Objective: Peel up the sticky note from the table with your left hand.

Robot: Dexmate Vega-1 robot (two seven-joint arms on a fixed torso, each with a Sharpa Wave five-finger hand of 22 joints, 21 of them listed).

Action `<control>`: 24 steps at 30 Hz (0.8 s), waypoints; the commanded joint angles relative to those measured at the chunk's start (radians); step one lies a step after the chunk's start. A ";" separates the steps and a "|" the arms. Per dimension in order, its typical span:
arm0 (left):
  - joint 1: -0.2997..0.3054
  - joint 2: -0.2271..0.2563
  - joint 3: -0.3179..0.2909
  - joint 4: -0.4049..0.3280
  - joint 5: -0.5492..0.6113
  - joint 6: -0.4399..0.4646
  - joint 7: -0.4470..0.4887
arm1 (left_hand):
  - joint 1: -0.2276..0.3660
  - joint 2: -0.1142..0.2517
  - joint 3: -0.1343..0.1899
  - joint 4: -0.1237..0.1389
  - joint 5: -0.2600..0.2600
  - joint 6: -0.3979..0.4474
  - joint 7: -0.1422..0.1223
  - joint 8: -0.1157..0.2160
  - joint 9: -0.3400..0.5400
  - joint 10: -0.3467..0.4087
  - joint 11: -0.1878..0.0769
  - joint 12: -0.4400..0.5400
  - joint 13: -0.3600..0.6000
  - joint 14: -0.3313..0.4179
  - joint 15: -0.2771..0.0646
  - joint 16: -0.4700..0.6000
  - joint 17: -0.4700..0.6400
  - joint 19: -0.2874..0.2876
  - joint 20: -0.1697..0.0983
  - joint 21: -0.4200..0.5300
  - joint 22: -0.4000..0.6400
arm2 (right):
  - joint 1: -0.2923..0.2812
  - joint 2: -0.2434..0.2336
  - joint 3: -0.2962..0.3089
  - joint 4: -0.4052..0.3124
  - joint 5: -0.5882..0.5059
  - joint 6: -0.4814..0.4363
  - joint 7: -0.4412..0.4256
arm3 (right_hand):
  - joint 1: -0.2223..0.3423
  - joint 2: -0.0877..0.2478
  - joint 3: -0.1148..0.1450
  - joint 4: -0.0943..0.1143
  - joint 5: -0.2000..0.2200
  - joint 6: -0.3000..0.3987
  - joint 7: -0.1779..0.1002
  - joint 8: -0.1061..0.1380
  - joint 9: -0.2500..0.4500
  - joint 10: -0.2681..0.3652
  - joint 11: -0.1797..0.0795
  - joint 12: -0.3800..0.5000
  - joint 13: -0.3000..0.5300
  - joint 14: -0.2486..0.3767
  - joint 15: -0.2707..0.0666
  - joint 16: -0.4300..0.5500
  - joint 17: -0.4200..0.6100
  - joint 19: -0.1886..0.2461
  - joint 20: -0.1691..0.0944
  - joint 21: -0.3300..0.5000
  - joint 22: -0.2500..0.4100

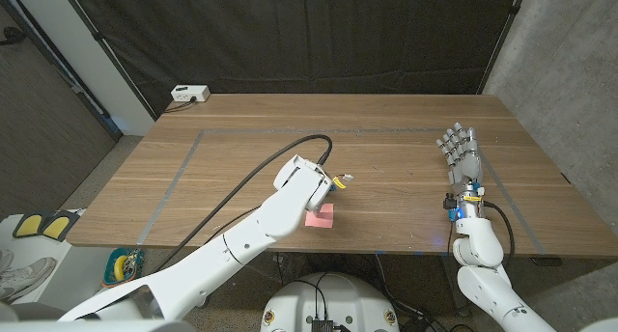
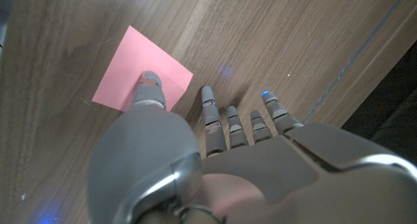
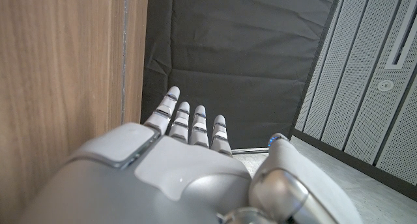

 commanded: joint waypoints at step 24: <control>0.001 0.060 -0.003 -0.169 0.024 -0.007 0.020 | 0.038 0.006 -0.007 -0.016 0.010 -0.060 -0.074 -0.038 0.006 -0.025 0.010 0.004 0.005 -0.001 0.020 0.003 0.003 -0.009 0.016 0.014 0.009 | 0.018 0.020 -0.005 0.027 0.024 0.001 0.006 | -0.018 -0.003 0.005 0.003 0.002 0.012 -0.006 0.002 0.002 0.014 0.000 -0.001 0.005 0.006 0.002 0.004 0.003 0.010 0.004 -0.006 0.006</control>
